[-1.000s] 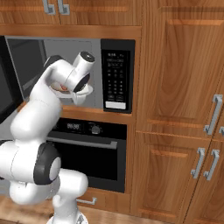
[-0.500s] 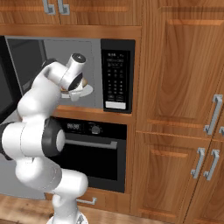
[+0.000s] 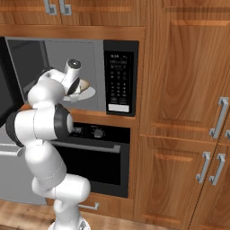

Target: The microwave is finished heating the fish and sweet potato. Take the bowl containing the food and place it on the dining counter.

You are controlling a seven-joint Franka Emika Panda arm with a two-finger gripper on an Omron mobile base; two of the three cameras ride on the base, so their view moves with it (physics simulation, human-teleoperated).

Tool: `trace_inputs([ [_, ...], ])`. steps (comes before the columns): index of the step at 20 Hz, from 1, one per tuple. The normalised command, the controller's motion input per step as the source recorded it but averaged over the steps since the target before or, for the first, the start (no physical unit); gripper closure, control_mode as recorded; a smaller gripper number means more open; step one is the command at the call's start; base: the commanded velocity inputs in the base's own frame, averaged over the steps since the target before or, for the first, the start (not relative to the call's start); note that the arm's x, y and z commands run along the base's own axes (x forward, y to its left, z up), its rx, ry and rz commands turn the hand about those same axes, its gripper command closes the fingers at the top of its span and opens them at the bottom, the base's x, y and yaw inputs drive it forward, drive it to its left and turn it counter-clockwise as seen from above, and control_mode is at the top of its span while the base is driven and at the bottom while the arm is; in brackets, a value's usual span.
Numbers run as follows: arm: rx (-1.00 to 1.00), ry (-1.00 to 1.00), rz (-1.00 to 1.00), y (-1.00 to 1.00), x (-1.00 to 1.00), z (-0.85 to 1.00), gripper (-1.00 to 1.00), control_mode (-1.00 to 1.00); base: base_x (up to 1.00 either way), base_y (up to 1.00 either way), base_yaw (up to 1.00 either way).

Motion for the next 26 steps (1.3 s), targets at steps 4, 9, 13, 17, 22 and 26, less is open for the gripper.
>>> trace_inputs([
  [4, 0.0, 0.0, -0.03, 0.11, 0.52, -0.1, -1.0, -1.0, 0.0, 0.0, 0.0],
  [9, -0.02, 0.0, 0.0, 0.01, 0.28, -0.36, -1.0, -1.0, 0.0, 0.0, 0.0],
  [13, -0.04, 0.0, 0.0, 0.0, 0.05, -0.48, -1.0, -1.0, 0.0, 0.0, 0.0],
  [17, -0.01, 0.0, 0.0, 0.02, 0.18, -0.27, 1.0, -1.0, 0.0, 0.0, 0.0],
  [22, 0.0, 0.0, 0.0, 0.01, 0.08, -0.02, 1.0, -1.0, 0.0, 0.0, 0.0],
  [26, 0.0, 0.0, 0.0, 0.0, 0.0, 0.0, 1.0, -1.0, 0.0, 0.0, 0.0],
])
